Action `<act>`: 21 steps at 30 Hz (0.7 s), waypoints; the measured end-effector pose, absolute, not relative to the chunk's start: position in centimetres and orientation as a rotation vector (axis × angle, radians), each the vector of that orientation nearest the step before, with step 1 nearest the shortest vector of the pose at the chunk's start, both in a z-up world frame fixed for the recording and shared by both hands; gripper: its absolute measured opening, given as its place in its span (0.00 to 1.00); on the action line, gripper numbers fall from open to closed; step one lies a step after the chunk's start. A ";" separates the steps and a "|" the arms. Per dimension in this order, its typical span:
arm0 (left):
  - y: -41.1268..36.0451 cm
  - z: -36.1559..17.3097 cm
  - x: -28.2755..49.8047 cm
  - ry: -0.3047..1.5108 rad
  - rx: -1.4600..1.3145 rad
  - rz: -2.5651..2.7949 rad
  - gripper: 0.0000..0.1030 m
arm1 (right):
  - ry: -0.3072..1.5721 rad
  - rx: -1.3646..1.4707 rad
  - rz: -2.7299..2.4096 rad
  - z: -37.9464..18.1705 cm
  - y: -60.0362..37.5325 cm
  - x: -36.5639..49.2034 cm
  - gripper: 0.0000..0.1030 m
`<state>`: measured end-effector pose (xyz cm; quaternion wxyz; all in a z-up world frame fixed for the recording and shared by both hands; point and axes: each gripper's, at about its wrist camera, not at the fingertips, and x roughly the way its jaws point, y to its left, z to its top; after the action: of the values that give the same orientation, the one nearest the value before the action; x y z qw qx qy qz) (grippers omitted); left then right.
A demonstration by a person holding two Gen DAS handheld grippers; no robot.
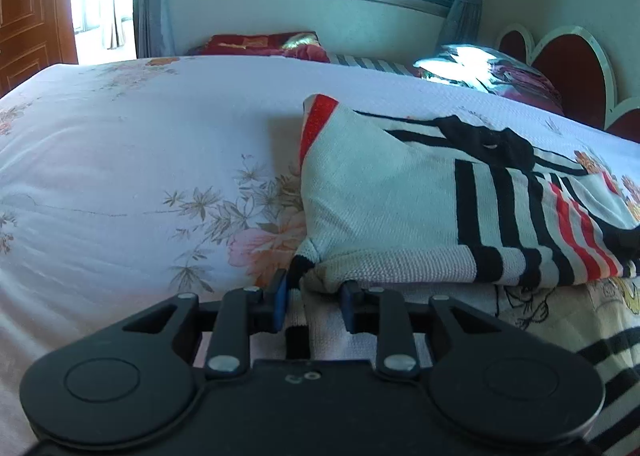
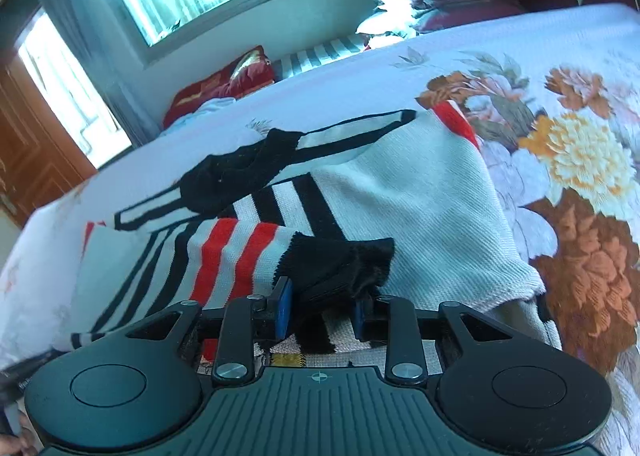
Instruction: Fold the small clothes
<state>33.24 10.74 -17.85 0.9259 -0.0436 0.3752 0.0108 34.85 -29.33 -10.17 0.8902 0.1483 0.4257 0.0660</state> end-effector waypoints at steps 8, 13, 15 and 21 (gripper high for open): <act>12.6 -14.8 31.4 0.755 -0.186 0.028 0.53 | 0.886 0.408 0.162 -9.4 -31.3 34.5 0.58; 12.7 -13.6 33.5 0.725 -0.234 0.022 0.57 | 0.894 0.465 0.151 -10.2 -32.1 35.7 0.58; 12.7 -14.1 35.2 0.739 -0.260 0.018 0.56 | 0.909 0.484 0.135 -10.9 -32.2 36.4 0.56; 13.2 -16.5 41.2 0.786 -0.347 0.045 0.51 | 0.916 0.418 0.144 -11.0 -31.2 37.2 0.12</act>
<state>41.24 13.22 -16.46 0.9089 -0.1681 0.3809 0.0220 37.24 -31.22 -10.96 0.8734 0.2003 0.4386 0.0689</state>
